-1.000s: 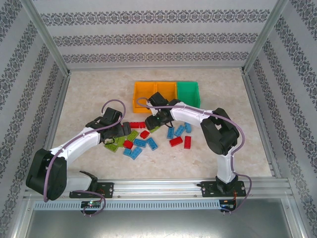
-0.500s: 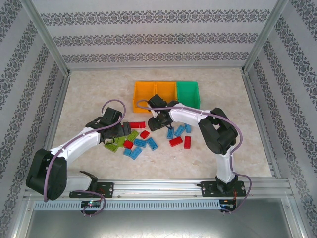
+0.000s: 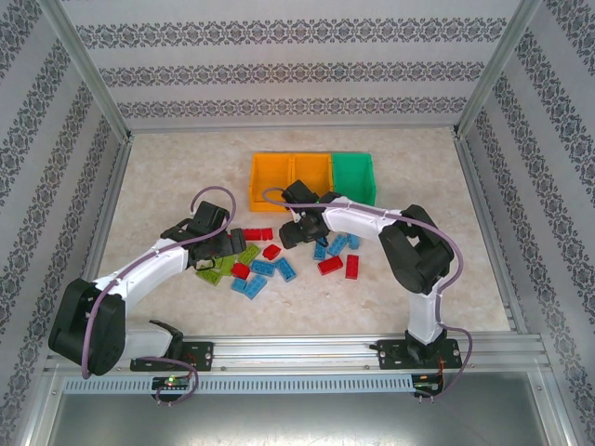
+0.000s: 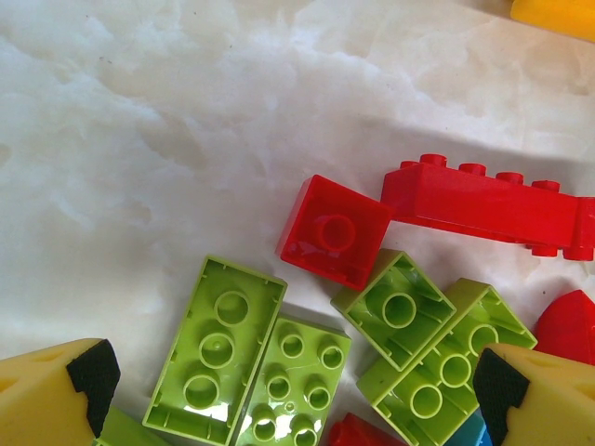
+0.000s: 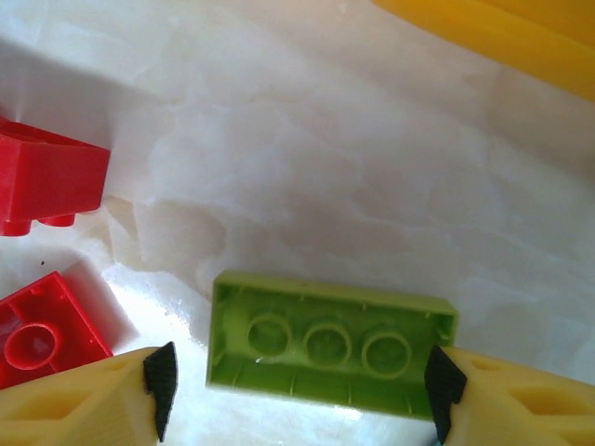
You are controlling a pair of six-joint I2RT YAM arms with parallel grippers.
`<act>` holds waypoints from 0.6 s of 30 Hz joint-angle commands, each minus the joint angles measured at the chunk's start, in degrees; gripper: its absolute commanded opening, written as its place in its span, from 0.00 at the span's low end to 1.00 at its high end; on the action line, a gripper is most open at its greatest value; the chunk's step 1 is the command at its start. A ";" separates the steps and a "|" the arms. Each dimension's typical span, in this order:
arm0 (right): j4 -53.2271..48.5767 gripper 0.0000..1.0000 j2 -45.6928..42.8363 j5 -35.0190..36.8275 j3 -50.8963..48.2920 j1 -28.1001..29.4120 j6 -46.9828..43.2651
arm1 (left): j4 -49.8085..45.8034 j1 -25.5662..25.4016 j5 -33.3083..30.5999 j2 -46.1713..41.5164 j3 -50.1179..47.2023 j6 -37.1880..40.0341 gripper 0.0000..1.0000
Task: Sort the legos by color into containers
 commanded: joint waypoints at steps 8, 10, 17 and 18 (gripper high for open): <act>-1.52 0.83 -3.04 1.37 -1.10 -0.01 1.86 | 0.34 -0.85 -0.65 -0.87 -0.95 -0.87 1.00; -2.10 0.84 -3.13 2.18 -0.72 -0.01 2.09 | 0.39 -0.83 -0.64 -0.86 -1.08 -0.89 1.00; -3.47 0.85 -0.94 2.40 0.92 0.00 2.05 | 0.19 -0.90 -0.77 -0.96 -1.02 -0.74 1.00; -3.92 0.85 -0.20 2.27 1.42 0.05 2.04 | 0.06 -0.84 -0.88 -1.02 -1.02 -0.75 1.00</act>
